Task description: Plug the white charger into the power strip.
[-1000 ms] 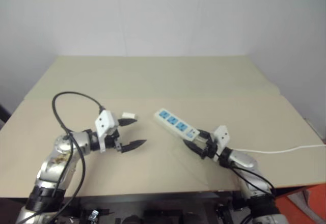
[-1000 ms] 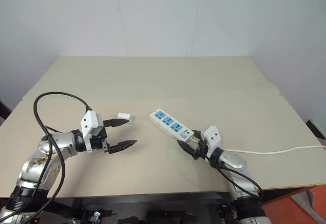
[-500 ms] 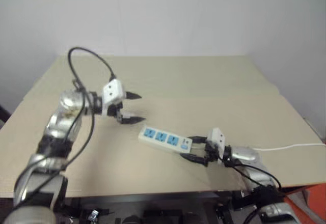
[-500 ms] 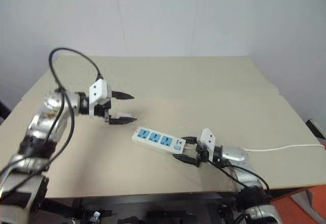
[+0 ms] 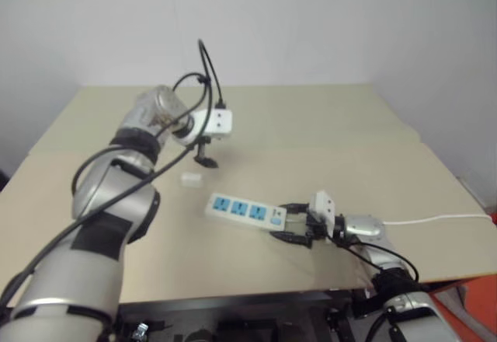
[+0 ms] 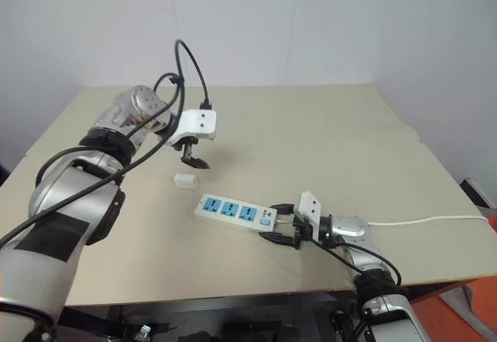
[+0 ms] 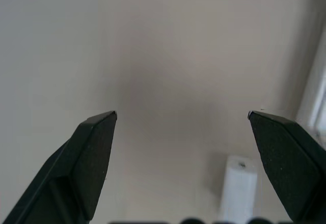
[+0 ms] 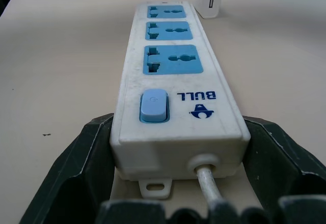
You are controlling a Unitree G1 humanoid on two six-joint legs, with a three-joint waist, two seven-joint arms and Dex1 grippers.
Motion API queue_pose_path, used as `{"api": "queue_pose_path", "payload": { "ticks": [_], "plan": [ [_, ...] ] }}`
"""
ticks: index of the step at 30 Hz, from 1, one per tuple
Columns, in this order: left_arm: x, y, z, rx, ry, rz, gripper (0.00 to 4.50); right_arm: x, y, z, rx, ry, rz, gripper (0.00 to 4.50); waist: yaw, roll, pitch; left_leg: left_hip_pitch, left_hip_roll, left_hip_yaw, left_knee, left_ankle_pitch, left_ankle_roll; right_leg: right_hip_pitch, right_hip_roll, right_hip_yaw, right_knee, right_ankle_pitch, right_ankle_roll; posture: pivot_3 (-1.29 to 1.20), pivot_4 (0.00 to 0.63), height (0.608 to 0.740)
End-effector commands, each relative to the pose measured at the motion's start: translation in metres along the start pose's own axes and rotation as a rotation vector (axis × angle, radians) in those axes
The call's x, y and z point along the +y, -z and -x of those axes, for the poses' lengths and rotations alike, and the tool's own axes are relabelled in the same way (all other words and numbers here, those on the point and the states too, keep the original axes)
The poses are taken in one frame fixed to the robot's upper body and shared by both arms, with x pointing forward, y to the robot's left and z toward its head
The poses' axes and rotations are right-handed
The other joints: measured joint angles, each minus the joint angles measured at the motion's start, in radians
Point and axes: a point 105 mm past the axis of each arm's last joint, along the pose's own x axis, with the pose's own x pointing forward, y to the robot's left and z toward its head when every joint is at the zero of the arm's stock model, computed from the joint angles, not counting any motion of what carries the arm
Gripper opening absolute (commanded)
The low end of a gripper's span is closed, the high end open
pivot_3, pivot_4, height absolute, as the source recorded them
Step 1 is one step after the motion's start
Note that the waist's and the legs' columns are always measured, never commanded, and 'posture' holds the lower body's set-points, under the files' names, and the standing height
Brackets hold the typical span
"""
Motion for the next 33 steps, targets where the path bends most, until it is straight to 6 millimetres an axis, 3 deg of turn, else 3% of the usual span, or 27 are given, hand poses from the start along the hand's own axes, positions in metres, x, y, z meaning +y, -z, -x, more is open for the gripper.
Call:
{"api": "queue_pose_path", "payload": {
  "ticks": [1,16,33],
  "plan": [
    [0.005,0.004,0.003,0.091,-0.021,-0.038,4.50,0.006,0.022,0.005,0.093,0.016,-0.049,3.45,0.000,0.000,0.000,0.000,0.000,0.000,0.000,0.000,0.000,0.000,0.000,0.000,0.000,0.000,0.000,0.00,0.150,0.740],
    [-0.017,0.017,-0.025,0.150,0.059,-0.020,4.50,0.009,0.023,0.005,0.114,0.057,-0.046,3.45,0.003,-0.001,0.000,0.000,0.000,0.000,0.000,0.000,0.000,0.000,-0.001,0.000,0.001,0.000,0.000,0.00,0.150,0.740],
    [-0.026,0.019,-0.039,0.173,0.079,-0.023,4.50,0.011,0.028,0.006,0.137,0.107,-0.052,3.45,0.002,-0.001,0.000,0.000,0.000,-0.001,0.000,0.000,0.000,0.000,-0.001,0.000,0.002,0.000,0.000,0.00,0.150,0.740]
  ]
}}
